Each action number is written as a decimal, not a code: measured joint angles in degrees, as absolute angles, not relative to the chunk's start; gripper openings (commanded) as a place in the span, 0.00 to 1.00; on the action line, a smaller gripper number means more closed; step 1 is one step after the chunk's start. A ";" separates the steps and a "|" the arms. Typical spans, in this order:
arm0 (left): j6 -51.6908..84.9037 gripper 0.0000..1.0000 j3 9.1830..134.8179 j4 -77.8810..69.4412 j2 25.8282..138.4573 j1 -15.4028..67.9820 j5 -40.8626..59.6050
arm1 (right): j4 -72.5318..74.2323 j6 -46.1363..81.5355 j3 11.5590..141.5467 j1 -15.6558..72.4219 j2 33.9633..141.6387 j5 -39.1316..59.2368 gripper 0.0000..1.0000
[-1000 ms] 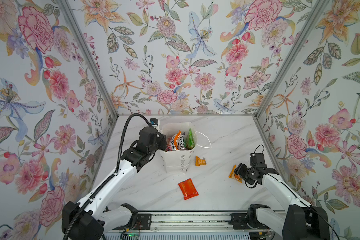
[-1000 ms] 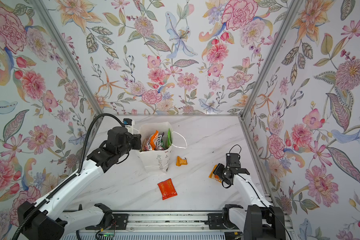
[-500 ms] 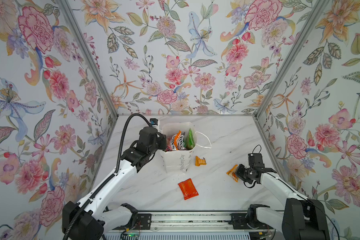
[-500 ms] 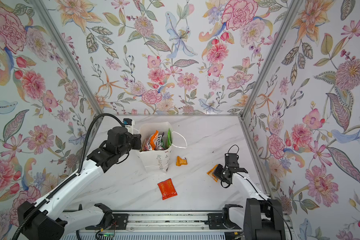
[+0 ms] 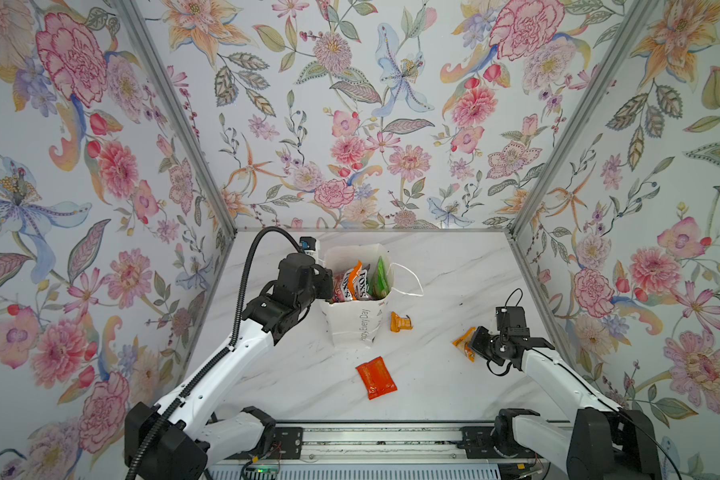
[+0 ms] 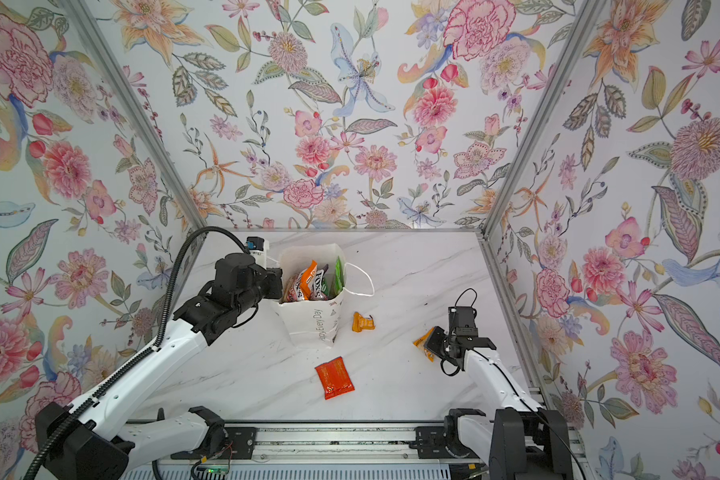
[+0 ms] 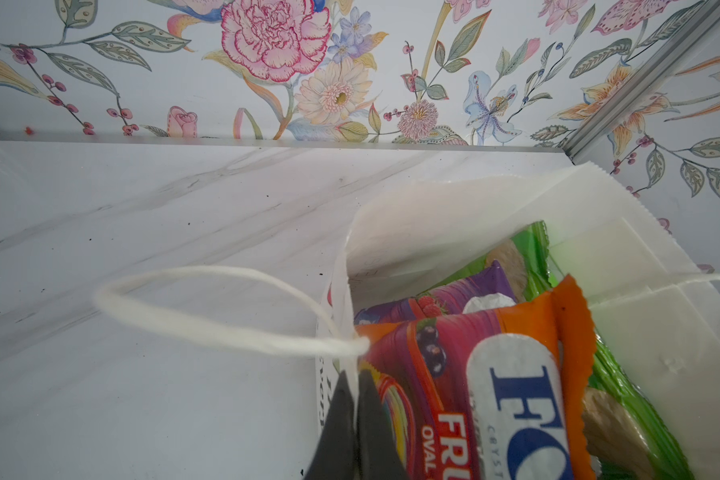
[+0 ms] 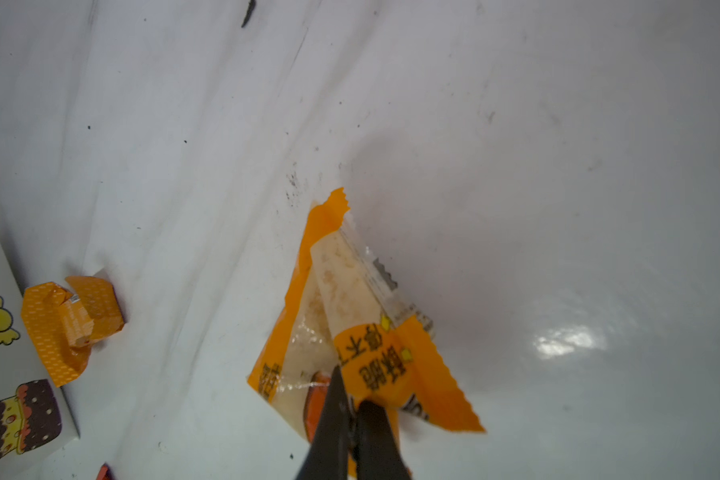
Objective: Place the snacks into the paper bag
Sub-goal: 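Close the right gripper on the yellow wrapped snack and lift it, then carry the yellow snack with the right gripper over the paper bag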
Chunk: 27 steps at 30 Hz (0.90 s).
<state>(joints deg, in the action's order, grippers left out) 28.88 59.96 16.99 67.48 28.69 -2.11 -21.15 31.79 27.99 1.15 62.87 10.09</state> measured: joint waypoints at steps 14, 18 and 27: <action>28.91 0.00 59.96 16.97 67.48 28.69 -1.89 | -28.47 32.08 35.92 3.92 52.86 10.09 0.00; 28.91 0.00 59.96 16.97 67.48 28.69 -1.83 | -31.00 32.45 42.96 6.52 51.96 9.50 0.00; 28.93 0.00 59.96 16.97 67.48 28.69 -1.67 | -36.67 32.12 63.94 18.50 54.35 3.88 0.00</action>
